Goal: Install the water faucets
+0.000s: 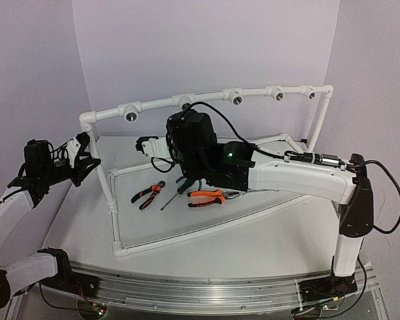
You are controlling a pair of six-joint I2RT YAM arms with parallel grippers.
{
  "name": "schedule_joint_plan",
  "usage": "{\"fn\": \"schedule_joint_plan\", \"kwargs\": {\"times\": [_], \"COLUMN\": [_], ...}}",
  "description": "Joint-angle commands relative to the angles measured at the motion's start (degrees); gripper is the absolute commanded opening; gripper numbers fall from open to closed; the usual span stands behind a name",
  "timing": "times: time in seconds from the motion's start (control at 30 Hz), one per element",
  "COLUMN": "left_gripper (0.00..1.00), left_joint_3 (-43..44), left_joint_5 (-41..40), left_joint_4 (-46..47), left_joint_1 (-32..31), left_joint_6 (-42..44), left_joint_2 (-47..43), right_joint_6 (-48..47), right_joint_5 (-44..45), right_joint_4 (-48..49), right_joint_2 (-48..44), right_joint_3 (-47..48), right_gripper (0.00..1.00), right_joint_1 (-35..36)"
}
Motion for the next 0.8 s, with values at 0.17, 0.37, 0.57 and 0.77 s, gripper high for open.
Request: {"fn": "schedule_joint_plan", "kwargs": {"times": [0.17, 0.37, 0.57, 0.77], "left_gripper": [0.0, 0.0, 0.0, 0.0], "left_joint_3": [-5.72, -5.96, -6.24, -6.69], "left_joint_5": [6.59, 6.72, 6.81, 6.93], "left_joint_4": [-19.14, -18.86, -18.47, -18.23], "left_joint_1": [-3.13, -3.15, -3.14, -3.15], "left_joint_6": [11.86, 11.58, 11.24, 11.0], "left_joint_2": [1.04, 0.97, 0.67, 0.38], "right_joint_6": [46.55, 61.87, 73.9, 83.25], "right_joint_5": [-0.06, -1.09, -0.16, 0.86], "right_joint_4": [20.59, 20.61, 20.61, 20.61], "right_joint_2": [-8.06, -12.13, -14.11, -15.7], "right_joint_3": [-11.15, -16.42, -19.34, -22.53], "right_gripper": [0.0, 0.0, 0.0, 0.0], "right_joint_1": [-1.94, -1.94, -2.31, -3.02]}}
